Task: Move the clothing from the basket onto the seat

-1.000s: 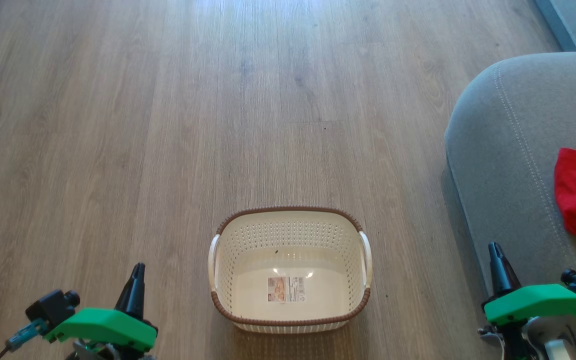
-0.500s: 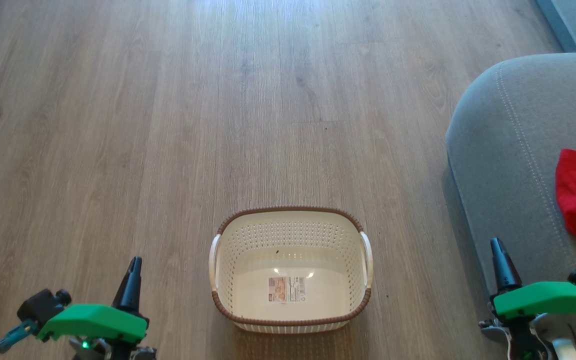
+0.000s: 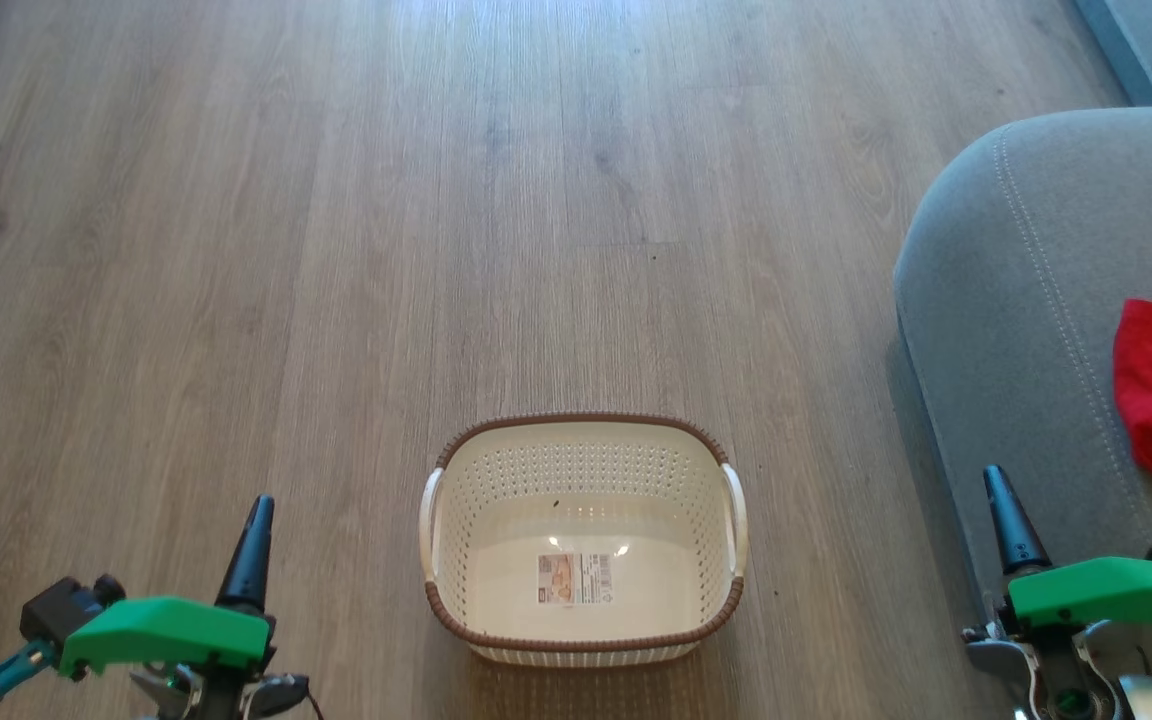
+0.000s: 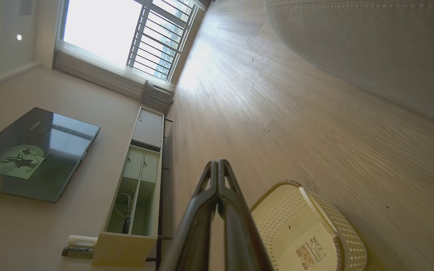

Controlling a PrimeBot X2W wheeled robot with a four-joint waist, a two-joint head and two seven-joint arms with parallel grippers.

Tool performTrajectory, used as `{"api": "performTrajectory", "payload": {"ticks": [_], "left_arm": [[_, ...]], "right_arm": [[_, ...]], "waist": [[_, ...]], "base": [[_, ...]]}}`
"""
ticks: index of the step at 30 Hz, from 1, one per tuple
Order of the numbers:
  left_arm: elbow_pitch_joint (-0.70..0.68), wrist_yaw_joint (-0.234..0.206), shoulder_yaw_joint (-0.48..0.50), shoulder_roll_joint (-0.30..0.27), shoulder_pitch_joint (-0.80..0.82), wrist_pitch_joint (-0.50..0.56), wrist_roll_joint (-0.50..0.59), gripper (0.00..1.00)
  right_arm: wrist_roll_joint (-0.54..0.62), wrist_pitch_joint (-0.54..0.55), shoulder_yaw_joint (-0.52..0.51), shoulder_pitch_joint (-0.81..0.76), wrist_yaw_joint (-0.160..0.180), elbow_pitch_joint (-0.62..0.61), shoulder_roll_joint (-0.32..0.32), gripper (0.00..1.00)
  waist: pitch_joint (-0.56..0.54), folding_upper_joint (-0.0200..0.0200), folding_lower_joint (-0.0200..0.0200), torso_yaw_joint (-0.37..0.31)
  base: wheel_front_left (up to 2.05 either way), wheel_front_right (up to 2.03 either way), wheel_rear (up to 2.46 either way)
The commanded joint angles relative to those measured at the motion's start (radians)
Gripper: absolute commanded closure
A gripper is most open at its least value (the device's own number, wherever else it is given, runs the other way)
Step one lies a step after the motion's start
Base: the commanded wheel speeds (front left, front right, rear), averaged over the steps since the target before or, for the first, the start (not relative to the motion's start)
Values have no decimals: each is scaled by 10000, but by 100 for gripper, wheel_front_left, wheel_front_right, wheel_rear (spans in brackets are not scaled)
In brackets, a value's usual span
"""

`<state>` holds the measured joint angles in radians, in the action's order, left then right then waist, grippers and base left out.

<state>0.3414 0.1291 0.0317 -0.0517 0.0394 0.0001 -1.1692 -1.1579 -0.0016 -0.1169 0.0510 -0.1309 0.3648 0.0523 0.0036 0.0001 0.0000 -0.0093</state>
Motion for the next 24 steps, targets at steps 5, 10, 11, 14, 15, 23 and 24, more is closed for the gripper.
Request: {"api": "performTrajectory", "payload": {"ticks": [5, 10, 11, 14, 15, 23, 24], "left_arm": [[-461, 12, 359, -26, 542, 201, -772, 100], [-538, 12, 430, -20, 564, 345, -1329, 100], [-538, 12, 430, -20, 564, 345, -1329, 100], [-584, 13, 473, -16, 578, 431, -1664, 100], [-599, 13, 488, -15, 582, 460, -1775, 100], [-723, 14, 602, -5, 618, 690, -2667, 100], [-738, 14, 617, -4, 623, 718, -2778, 100]], "right_arm": [[-805, 218, 108, 516, 1, -512, 12, 100], [-1375, 361, 96, 524, 1, -618, 7, 100], [-1375, 361, 96, 524, 1, -618, 7, 100], [-1717, 448, 89, 529, 1, -681, 4, 100], [-1831, 476, 86, 531, 1, -703, 3, 100], [-2742, 706, 66, 544, 1, -872, -5, 100], [-2856, 735, 64, 546, 1, -893, -6, 100]], "waist": [[-1, -1, 0, 14], [-2, -1, 0, 26], [-2, -1, 0, 26], [-2, -1, 0, 34], [-2, -1, 0, 36], [-3, -1, 0, 56], [-3, -1, 0, 58]], "base": [[0, 0, 0], [0, 0, 0], [0, 0, 0], [0, 0, 0], [0, 0, 0], [0, 0, 0], [0, 0, 0]]}}
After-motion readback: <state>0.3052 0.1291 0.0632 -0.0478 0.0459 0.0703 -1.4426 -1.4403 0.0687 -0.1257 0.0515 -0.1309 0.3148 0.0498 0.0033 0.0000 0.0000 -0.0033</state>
